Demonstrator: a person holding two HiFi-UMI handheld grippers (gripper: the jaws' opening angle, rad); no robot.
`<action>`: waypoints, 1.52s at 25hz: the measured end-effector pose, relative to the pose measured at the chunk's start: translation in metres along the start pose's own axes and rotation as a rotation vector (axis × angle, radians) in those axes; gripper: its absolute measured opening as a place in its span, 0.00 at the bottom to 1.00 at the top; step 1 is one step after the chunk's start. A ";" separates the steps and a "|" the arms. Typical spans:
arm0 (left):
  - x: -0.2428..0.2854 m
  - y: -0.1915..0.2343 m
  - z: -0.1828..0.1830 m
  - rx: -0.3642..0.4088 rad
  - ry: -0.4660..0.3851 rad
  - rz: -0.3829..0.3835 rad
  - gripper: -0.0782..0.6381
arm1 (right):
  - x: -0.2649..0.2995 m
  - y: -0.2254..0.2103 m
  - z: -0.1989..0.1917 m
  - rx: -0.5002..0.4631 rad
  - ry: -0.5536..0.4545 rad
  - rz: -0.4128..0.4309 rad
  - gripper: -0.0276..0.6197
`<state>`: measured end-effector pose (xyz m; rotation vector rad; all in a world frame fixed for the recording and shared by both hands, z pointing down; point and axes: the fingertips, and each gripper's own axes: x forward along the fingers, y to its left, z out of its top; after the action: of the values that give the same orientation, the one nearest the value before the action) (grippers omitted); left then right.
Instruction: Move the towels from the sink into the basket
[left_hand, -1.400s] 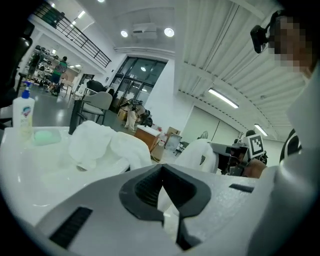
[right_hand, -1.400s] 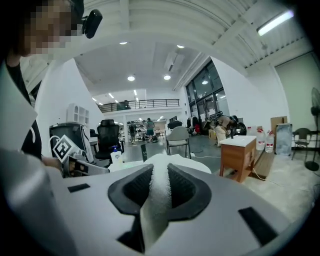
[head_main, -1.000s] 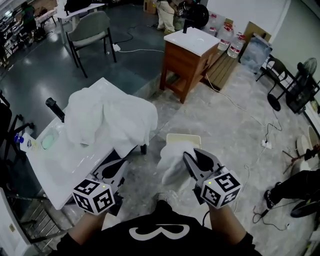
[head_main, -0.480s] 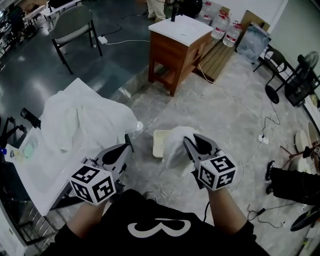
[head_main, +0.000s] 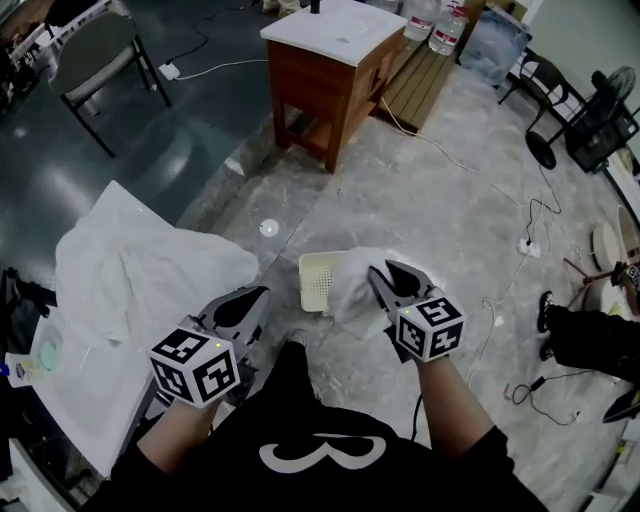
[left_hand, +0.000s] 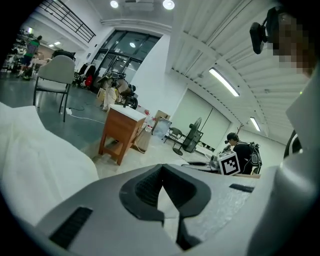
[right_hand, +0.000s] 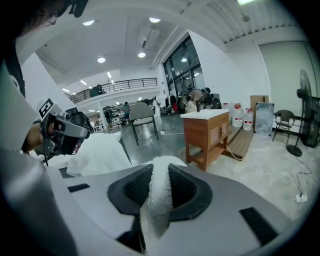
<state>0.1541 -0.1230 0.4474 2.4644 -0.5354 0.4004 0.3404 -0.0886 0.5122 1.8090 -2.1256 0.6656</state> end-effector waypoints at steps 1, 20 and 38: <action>0.010 0.005 0.004 -0.002 0.009 -0.007 0.12 | 0.011 -0.008 -0.004 0.001 0.015 -0.005 0.18; 0.095 0.083 0.032 -0.095 0.112 -0.026 0.12 | 0.165 -0.115 -0.141 0.124 0.328 -0.128 0.18; 0.071 0.078 0.028 -0.107 0.095 0.005 0.12 | 0.140 -0.063 -0.128 0.210 0.254 -0.048 0.56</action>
<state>0.1847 -0.2182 0.4907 2.3291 -0.5098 0.4759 0.3655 -0.1504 0.7002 1.7603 -1.9012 1.0785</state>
